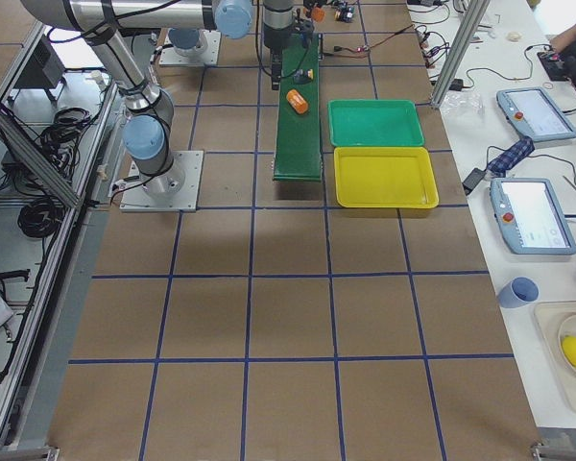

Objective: Sort buttons by color to trays
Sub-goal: 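Carry the second orange cylinder onto the belt and release it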

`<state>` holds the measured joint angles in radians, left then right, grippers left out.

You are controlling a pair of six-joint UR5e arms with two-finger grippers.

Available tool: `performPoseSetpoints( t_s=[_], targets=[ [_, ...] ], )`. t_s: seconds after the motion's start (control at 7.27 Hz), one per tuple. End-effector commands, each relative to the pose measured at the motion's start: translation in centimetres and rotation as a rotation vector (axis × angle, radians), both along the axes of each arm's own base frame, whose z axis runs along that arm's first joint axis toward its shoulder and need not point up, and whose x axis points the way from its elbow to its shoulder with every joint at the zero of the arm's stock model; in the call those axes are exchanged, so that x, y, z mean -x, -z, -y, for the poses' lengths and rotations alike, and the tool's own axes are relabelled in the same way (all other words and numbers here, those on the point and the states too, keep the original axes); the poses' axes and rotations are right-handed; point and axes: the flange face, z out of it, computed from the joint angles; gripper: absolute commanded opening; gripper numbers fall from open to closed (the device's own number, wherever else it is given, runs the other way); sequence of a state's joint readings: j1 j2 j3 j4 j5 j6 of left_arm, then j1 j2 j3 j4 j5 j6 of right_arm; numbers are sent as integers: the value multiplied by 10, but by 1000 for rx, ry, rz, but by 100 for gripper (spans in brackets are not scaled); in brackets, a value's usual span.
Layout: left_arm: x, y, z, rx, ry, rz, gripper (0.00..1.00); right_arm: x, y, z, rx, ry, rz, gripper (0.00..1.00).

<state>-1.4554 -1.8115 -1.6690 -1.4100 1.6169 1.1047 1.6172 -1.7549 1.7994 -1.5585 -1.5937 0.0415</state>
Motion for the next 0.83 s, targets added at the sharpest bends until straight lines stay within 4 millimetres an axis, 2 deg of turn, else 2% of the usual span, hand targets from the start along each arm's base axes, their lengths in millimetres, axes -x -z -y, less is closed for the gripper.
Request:
performPoseSetpoints(
  t_s=[0.0,0.28,0.41,0.55,0.69],
  targets=[
    [46,-5,-7,34,156,-3,0,0,0,0,0,-1,-2,100],
    [66,5,-14,27,237,-11,0,0,0,0,-1,0,-2,100],
    [86,14,-22,31,279,-8,0,0,0,0,-1,0,-3,100],
    [97,24,-19,100,317,-4,0,2,0,0,-1,-1,-15,100],
    [98,37,-33,101,319,-4,0,2,0,0,-1,-1,-15,100]
  ],
)
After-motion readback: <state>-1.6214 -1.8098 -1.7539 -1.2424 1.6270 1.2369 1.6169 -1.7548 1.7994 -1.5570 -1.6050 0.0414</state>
